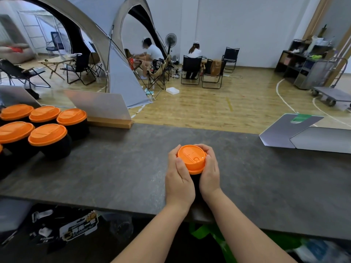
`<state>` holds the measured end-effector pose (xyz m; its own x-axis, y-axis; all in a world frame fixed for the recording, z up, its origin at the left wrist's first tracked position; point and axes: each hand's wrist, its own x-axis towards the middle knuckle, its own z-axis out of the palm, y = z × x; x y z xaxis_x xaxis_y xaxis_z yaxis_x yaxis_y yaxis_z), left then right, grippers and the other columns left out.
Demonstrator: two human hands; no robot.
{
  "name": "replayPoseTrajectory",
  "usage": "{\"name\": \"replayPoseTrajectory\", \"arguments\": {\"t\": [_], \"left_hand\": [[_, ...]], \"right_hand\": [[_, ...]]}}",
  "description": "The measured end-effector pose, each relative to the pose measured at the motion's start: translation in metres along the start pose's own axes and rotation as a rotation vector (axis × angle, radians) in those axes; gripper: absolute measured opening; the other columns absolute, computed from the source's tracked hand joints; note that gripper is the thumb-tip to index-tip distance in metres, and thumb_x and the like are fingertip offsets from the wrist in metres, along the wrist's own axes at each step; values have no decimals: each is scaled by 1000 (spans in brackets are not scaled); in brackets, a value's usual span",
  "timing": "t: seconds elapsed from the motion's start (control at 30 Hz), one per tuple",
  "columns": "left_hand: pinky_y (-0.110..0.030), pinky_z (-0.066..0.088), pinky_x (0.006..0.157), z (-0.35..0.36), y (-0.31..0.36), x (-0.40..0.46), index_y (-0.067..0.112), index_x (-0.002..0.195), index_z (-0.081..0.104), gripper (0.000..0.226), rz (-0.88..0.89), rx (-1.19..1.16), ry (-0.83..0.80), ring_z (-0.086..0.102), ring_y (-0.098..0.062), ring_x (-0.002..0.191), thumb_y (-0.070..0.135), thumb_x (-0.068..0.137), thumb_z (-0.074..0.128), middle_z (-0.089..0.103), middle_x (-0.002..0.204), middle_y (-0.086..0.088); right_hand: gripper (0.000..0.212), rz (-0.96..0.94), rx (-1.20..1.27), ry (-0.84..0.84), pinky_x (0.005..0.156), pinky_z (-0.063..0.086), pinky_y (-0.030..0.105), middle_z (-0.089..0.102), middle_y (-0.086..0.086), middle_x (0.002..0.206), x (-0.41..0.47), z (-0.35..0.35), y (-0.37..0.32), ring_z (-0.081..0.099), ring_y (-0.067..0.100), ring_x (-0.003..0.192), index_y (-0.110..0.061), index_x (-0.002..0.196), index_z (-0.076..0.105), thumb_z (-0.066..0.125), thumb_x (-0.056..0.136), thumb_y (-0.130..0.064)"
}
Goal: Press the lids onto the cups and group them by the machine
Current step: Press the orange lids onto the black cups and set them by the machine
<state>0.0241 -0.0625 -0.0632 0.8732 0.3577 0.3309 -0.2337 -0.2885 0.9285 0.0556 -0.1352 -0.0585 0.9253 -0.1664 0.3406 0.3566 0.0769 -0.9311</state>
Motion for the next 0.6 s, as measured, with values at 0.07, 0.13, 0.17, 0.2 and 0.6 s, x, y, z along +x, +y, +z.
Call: {"name": "replayPoseTrajectory", "arguments": {"t": [0.07,0.13,0.17,0.2,0.6], "left_hand": [[-9,42,85,-1,-2,-1,35,138,40,50,1,9,-21,56,-6,110,52,98,17,54,127,10],[-14,45,87,-3,-2,-1,37,137,39,47,-3,-9,-47,56,-4,110,52,98,18,54,126,10],[-14,44,87,-4,-2,0,38,136,39,45,-4,-21,-66,56,-1,110,51,98,19,53,125,12],[-11,42,86,-8,-1,0,39,134,39,41,-3,-18,-91,55,3,109,50,98,21,53,122,15],[-15,38,85,-45,21,36,44,147,18,83,-77,208,-645,47,-2,110,56,83,70,41,124,22]], "right_hand": [[34,2,-3,-19,73,47,11,63,-2,101,-1,-2,-1,60,-4,86,-11,107,57,28,93,-24],[34,13,-15,-36,73,47,10,63,-3,102,-1,-4,-3,60,-5,86,-12,109,57,29,94,-25],[35,19,-18,-50,75,47,12,64,-3,103,-1,-5,-3,61,-3,88,-12,110,57,29,94,-26],[35,29,-17,-67,78,48,14,65,-2,105,0,-6,-2,62,0,92,-12,111,58,30,94,-26],[35,393,79,-253,88,51,33,67,4,117,16,-28,-19,63,21,109,-28,110,66,32,104,-35]]}}
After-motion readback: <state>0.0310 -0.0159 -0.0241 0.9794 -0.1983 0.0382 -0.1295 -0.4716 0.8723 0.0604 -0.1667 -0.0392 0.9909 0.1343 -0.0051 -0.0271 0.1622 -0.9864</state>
